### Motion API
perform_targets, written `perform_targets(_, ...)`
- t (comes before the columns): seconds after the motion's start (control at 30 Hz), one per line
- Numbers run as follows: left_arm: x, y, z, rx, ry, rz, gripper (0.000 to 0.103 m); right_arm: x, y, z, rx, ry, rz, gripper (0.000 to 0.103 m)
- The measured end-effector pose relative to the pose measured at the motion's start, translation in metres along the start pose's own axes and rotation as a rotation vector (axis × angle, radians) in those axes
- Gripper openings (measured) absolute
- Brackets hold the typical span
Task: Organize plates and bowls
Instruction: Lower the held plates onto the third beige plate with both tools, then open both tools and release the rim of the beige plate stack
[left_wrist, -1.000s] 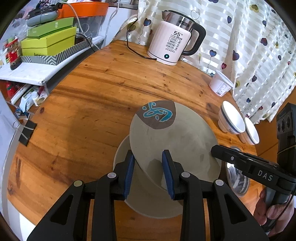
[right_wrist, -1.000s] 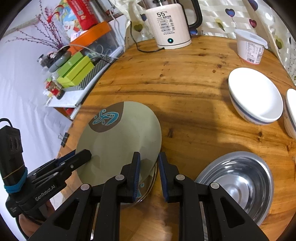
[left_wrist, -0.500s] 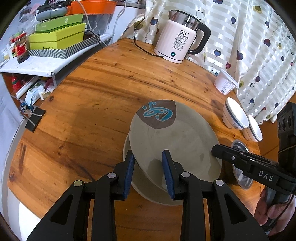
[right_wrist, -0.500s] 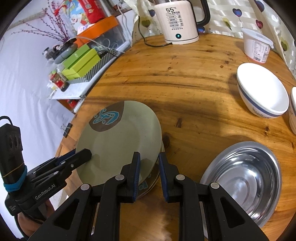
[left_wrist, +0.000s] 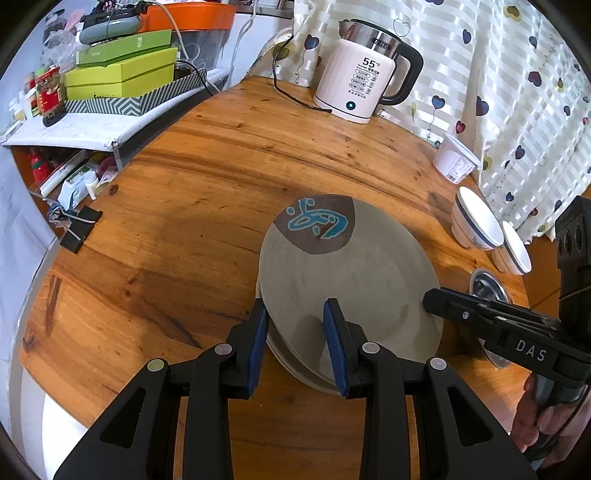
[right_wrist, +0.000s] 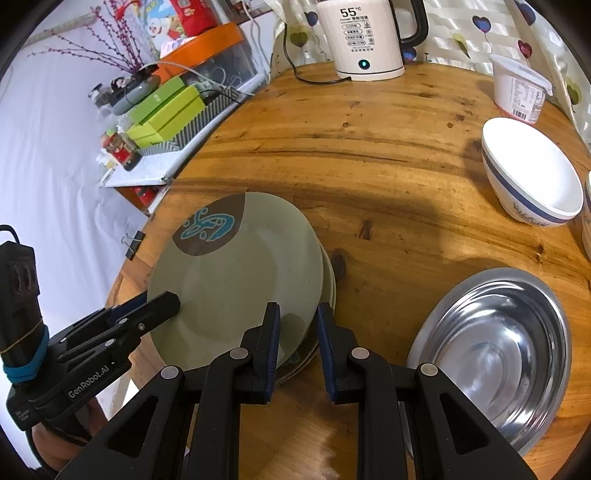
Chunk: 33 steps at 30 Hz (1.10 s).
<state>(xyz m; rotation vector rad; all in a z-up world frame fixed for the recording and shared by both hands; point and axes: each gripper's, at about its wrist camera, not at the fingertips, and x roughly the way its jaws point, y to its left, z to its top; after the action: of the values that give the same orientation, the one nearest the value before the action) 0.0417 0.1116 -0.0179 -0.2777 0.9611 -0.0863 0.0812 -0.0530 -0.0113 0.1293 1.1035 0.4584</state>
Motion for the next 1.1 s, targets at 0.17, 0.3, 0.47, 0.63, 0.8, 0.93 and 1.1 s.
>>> perform_targets(0.17,0.0002,-0.0011,-0.0023,0.005,-0.001,0.007,0.032,-0.0012,-0.0001,-0.0017,-0.004,0.002,-0.003,0.020)
perform_targets(0.3,0.0022,-0.0015,-0.0050,0.007,0.006,0.018,0.032,0.0015,-0.0009,-0.0032,-0.002,0.012,0.000,0.020)
perform_targets(0.47,0.0040,-0.0054,-0.0069,0.024,0.003,0.035,0.032,0.0033,-0.0013,-0.0055,-0.001,0.016,0.001,0.020)
perform_targets(0.63,0.0047,-0.0074,-0.0071,0.035,-0.005,0.044,0.032,0.0028,-0.0011,-0.0060,-0.003,0.017,-0.005,0.020)
perform_targets(0.8,0.0041,-0.0081,-0.0075,0.037,-0.006,0.047,0.033,0.0034,-0.0012,-0.0067,-0.010,0.019,-0.008,0.022)
perform_targets(0.93,0.0038,-0.0080,-0.0078,0.035,-0.003,0.042,0.034,0.0032,-0.0018,-0.0061,-0.009,0.015,-0.005,0.022)
perform_targets(1.1,0.0037,-0.0077,-0.0080,0.036,-0.004,0.038,0.034,0.0018,-0.0025,-0.0061,-0.009,0.008,-0.002,0.022)
